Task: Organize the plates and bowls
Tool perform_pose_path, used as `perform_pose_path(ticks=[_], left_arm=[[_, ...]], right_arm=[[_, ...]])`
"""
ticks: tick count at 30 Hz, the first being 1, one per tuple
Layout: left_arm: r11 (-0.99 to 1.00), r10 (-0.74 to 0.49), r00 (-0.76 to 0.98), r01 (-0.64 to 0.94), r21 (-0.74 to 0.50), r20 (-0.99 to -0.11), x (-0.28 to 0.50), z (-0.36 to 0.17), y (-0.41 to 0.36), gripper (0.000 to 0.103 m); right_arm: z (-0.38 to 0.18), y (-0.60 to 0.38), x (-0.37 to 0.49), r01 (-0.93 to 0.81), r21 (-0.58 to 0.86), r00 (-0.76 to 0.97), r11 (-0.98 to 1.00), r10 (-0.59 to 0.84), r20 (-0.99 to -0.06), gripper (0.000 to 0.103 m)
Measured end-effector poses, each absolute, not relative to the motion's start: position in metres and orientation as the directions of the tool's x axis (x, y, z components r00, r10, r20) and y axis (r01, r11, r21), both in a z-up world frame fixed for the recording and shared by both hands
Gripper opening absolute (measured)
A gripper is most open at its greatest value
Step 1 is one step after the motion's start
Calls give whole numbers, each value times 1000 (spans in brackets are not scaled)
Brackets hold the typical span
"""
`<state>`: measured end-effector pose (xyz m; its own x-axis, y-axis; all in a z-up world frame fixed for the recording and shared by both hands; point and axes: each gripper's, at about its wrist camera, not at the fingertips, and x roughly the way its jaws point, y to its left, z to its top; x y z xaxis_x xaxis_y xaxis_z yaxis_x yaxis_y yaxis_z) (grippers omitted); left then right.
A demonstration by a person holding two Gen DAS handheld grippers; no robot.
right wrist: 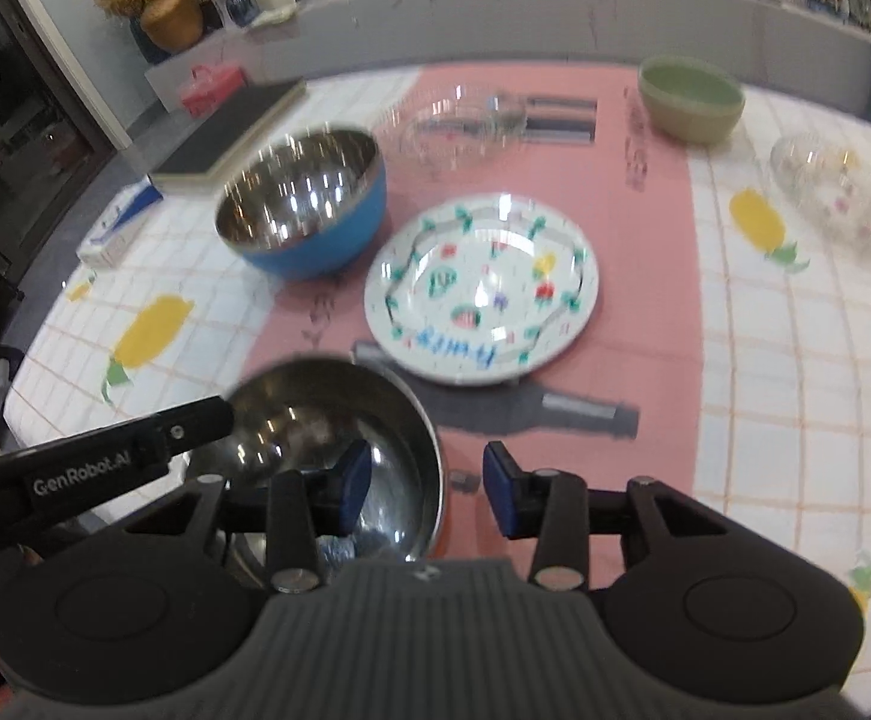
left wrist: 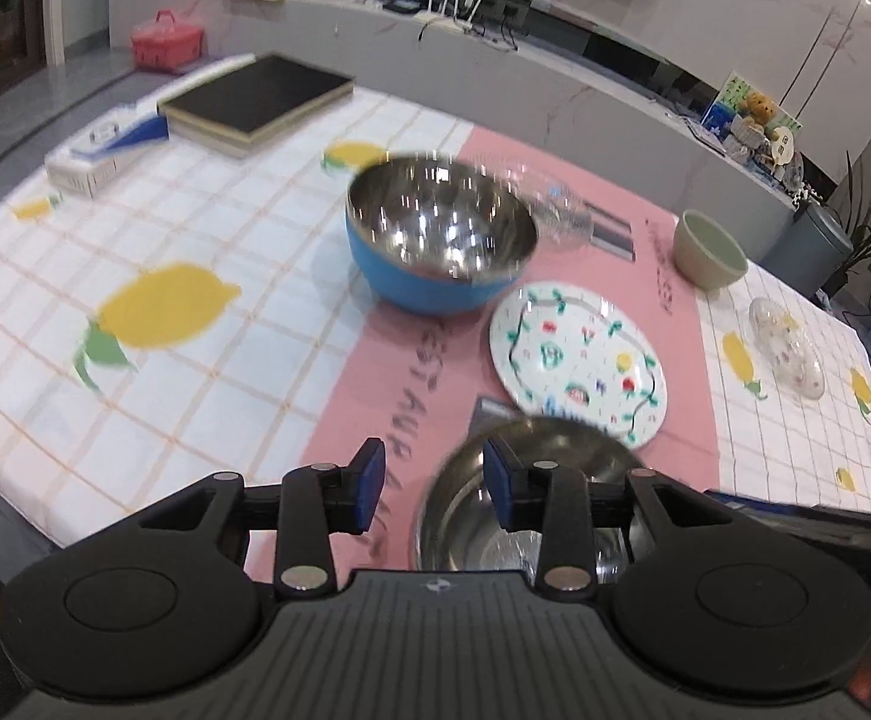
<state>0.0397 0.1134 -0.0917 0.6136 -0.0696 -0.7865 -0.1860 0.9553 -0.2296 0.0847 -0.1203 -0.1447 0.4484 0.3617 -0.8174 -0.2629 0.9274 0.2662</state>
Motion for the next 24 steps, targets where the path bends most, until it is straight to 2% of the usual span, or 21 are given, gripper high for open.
perform_pose_path(ticks=[13, 17, 24], left_arm=[[984, -42, 677, -98, -146, -735, 94, -25, 142, 42], [988, -35, 666, -88, -126, -745, 117, -30, 154, 44], [977, -83, 634, -101, -189, -769, 154, -59, 178, 52]], right_arm=[[-97, -101, 136, -290, 255, 509, 922, 375, -775, 47], [-98, -85, 155, -288, 249, 501, 925, 367, -783, 49], [-118, -61, 195, -266, 267, 442, 926, 363, -820, 50]])
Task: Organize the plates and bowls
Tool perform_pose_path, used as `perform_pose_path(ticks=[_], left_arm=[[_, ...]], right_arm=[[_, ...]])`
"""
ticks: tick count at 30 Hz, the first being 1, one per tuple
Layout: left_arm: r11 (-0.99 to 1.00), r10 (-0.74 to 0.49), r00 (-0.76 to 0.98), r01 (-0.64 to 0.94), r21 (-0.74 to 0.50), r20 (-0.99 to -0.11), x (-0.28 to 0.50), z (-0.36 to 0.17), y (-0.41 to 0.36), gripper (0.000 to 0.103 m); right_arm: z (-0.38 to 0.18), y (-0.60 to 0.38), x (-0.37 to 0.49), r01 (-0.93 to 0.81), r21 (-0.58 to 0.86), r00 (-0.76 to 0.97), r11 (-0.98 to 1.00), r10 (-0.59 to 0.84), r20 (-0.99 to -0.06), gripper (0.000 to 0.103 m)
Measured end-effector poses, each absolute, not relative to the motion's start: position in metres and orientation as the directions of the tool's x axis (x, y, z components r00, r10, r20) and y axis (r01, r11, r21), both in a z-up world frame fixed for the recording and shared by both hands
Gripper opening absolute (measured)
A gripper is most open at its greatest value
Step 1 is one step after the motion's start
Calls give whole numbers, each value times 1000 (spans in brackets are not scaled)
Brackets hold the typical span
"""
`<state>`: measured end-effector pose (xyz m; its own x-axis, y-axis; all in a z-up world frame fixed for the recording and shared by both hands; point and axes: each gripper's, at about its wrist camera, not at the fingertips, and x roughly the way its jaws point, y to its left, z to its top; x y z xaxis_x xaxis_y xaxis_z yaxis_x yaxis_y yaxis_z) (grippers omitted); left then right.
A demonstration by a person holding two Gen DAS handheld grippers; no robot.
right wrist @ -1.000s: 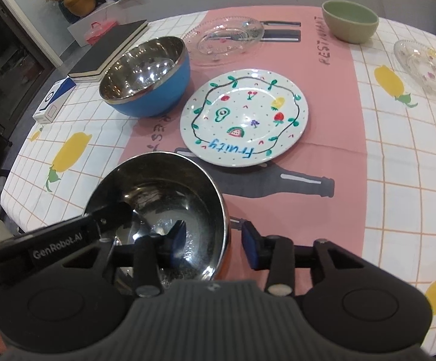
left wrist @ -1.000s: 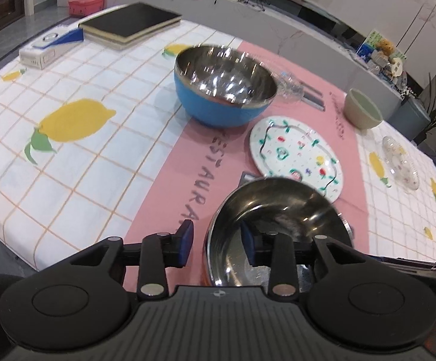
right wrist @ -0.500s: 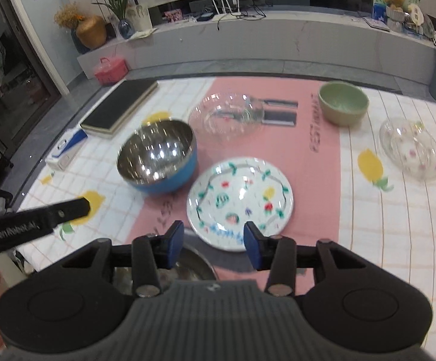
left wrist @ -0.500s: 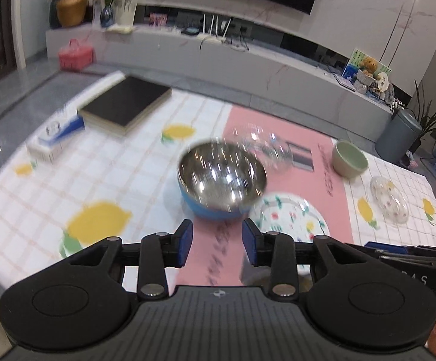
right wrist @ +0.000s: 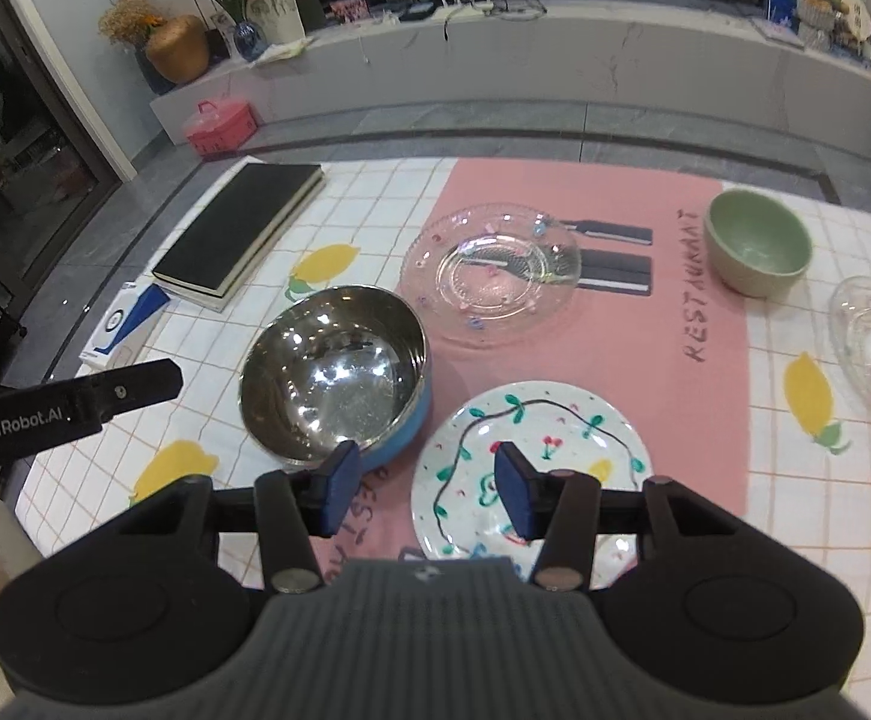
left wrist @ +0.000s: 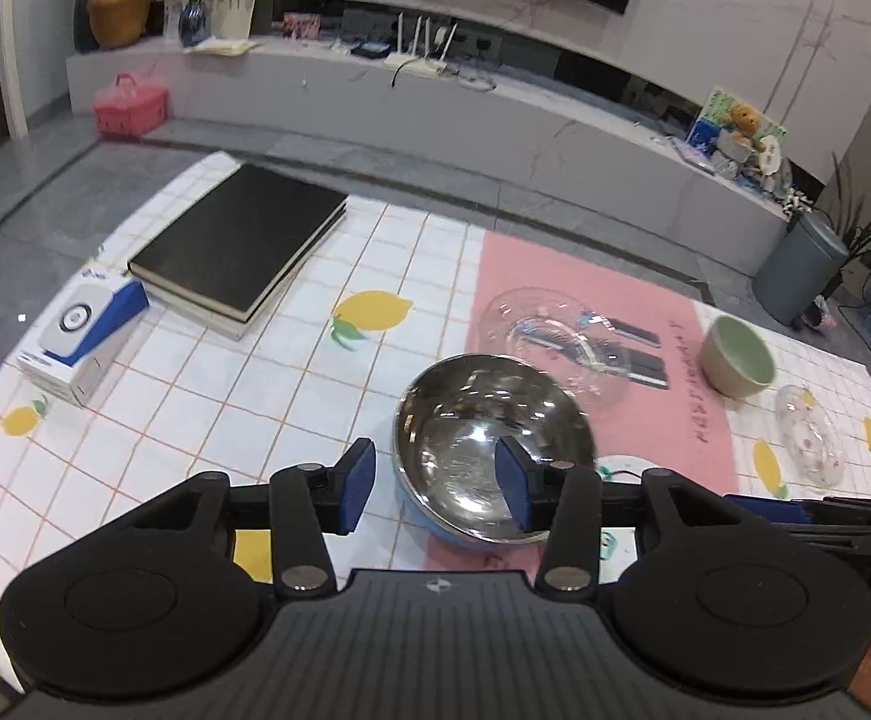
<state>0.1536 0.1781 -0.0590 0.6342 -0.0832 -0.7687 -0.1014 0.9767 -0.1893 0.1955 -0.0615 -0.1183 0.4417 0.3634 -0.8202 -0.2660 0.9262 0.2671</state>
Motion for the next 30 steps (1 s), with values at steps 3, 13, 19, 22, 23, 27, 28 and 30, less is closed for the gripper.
perform_pose_path(ticks=[3, 13, 19, 22, 23, 27, 28, 30], left_arm=[[975, -94, 617, -102, -198, -781, 165, -76, 184, 53], [961, -111, 575, -146, -236, -810, 193, -116, 196, 53], [960, -115, 551, -154, -236, -827, 200, -132, 195, 44], [959, -120, 548, -153, -240, -828, 201, -136, 193, 34], [959, -120, 549, -151, -239, -827, 202, -136, 193, 29], [962, -115, 550, -146, -230, -827, 203, -136, 190, 13], [964, -112, 548, -143, -225, -829, 203, -136, 189, 12], [967, -103, 546, -140, -212, -832, 203, -135, 187, 12]], right_arm=[[-131, -53, 212, -254, 271, 421, 929, 358, -833, 50], [-167, -31, 249, -226, 270, 380, 936, 340, -860, 49], [-185, -28, 257, -208, 274, 358, 939, 333, -872, 42], [-188, -28, 258, -208, 293, 354, 933, 351, -867, 35], [-189, -26, 258, -211, 298, 353, 931, 356, -865, 33], [-188, -24, 257, -220, 321, 350, 921, 381, -855, 17], [-187, -23, 257, -219, 318, 354, 922, 379, -855, 16], [-187, -22, 257, -216, 312, 357, 925, 373, -857, 15]])
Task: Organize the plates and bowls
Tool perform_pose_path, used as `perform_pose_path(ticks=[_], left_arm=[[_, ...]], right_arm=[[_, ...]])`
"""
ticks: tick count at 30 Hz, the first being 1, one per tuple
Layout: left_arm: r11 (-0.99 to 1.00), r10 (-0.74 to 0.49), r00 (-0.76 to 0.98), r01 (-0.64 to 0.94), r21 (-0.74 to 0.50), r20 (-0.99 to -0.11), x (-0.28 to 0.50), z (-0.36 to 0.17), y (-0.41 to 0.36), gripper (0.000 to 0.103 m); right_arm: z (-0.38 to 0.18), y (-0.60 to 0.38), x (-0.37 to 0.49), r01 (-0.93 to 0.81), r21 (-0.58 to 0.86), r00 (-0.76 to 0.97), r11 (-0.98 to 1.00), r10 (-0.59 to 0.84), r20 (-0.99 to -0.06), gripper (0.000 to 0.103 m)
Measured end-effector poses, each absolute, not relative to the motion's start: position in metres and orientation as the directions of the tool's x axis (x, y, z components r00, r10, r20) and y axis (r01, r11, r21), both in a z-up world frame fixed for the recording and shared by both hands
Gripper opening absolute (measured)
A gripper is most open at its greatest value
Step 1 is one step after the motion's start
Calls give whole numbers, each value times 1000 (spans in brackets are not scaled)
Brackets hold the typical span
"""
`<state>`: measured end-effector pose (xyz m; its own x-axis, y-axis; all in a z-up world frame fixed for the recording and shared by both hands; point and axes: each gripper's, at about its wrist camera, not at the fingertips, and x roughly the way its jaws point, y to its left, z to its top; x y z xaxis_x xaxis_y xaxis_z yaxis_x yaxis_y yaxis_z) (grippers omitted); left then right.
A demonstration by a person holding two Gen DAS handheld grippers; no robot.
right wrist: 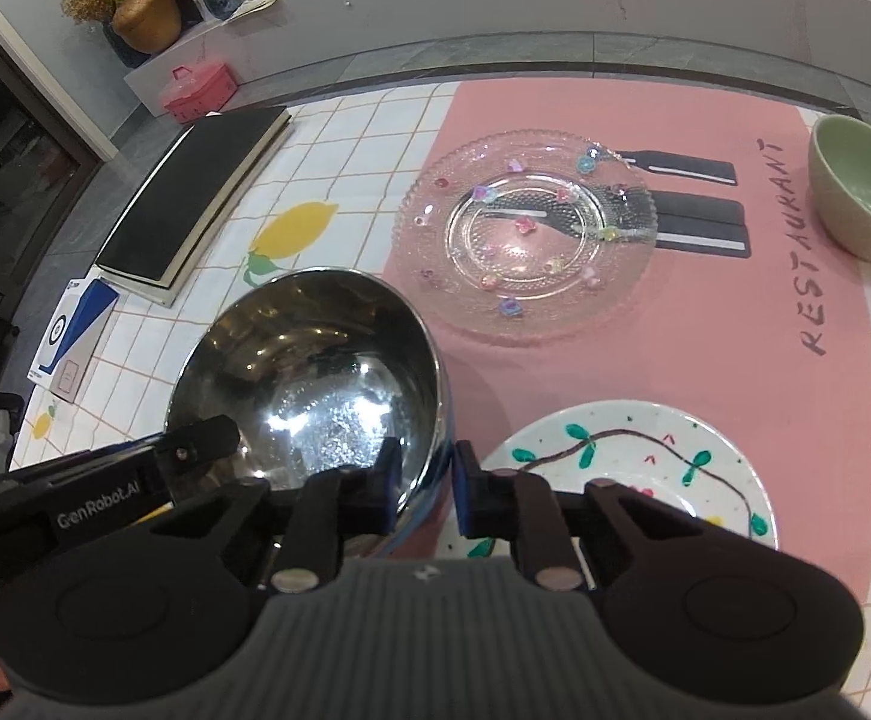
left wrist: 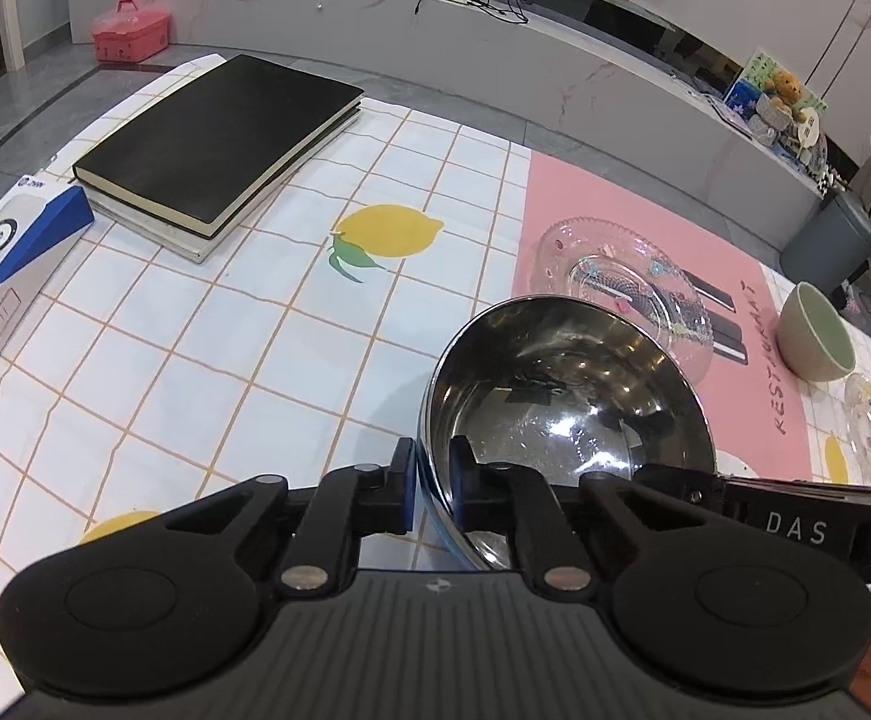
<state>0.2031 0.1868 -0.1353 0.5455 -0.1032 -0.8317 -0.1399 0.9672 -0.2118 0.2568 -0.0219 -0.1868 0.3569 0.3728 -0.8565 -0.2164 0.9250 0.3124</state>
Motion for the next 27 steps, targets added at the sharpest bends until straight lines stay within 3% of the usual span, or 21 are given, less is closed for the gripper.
perform_pose_path(ticks=[8, 27], left_arm=[[974, -82, 550, -133, -184, -831, 192, -119, 181, 11], [979, -41, 622, -133, -156, -782, 100, -30, 154, 10]], right_arm=[[-175, -28, 248, -197, 333, 342, 922, 383, -858, 12], [-86, -71, 149, -228, 403, 420, 886, 463, -780, 11]])
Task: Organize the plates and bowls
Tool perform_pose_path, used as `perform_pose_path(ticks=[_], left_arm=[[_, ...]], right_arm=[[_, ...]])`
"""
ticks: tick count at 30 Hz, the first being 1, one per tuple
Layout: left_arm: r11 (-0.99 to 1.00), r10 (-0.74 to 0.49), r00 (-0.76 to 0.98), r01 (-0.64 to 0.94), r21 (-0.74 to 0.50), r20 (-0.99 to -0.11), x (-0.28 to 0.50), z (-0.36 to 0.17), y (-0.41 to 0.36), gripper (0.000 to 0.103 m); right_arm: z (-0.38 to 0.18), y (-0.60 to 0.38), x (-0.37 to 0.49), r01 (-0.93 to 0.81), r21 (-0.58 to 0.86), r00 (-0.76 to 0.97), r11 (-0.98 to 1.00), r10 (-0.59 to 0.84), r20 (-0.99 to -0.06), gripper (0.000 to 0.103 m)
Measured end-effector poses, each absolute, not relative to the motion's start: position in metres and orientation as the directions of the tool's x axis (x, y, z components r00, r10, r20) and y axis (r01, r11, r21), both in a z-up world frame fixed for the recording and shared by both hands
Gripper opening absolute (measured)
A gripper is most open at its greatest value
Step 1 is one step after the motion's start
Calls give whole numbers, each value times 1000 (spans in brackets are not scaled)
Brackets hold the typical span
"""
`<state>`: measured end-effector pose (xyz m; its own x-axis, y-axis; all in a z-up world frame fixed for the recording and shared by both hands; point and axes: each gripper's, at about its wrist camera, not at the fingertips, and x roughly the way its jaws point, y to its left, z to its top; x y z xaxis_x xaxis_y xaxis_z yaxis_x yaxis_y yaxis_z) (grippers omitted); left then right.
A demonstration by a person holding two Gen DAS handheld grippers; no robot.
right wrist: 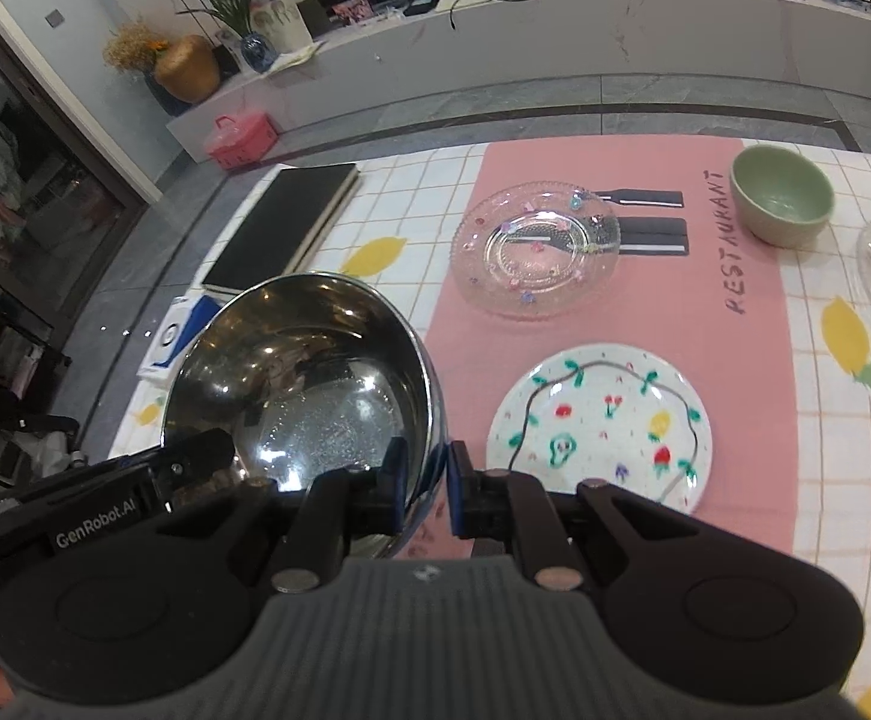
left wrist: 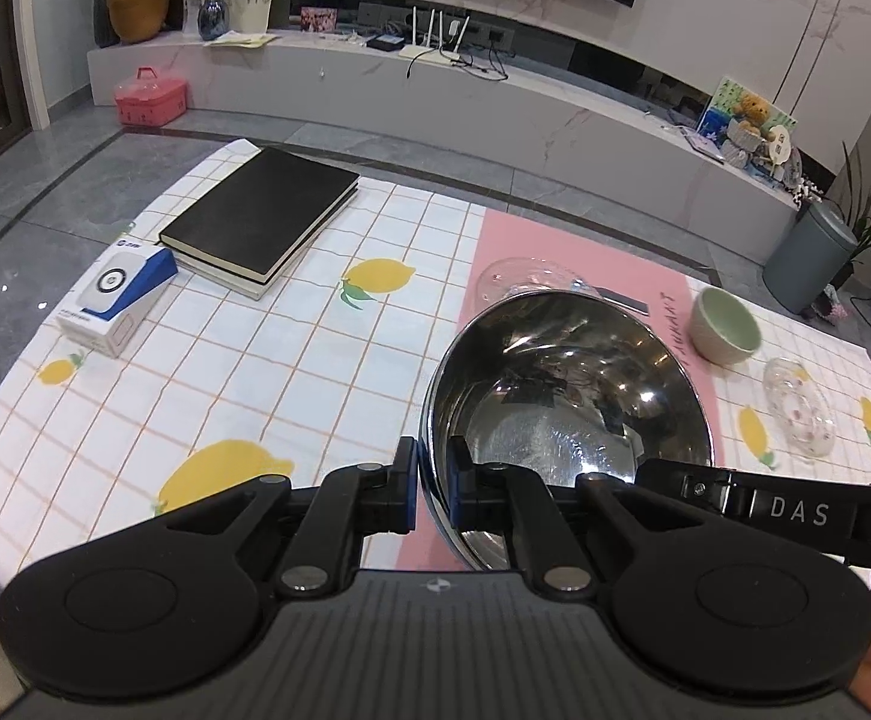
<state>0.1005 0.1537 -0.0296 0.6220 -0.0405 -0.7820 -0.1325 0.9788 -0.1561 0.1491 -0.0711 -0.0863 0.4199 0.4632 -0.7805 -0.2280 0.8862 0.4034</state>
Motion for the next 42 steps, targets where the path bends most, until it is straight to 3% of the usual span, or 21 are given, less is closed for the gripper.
perform_pose_path(ticks=[8, 16, 27, 42], left_arm=[[974, -64, 644, -126, -189, -762, 53, -16, 138, 10], [967, -125, 593, -108, -232, -796, 27, -36, 120, 10], [960, -161, 477, -129, -250, -864, 30, -80, 106, 9], [956, -153, 418, -167, -241, -896, 39, -96, 108, 9]], right_arm=[[-70, -101, 101, -238, 438, 427, 867, 499, -754, 12], [-85, -134, 73, -199, 455, 397, 868, 496, -772, 12], [-122, -148, 72, -141, 425, 343, 894, 447, -826, 11], [-136, -140, 79, -131, 400, 311, 907, 421, -852, 11]])
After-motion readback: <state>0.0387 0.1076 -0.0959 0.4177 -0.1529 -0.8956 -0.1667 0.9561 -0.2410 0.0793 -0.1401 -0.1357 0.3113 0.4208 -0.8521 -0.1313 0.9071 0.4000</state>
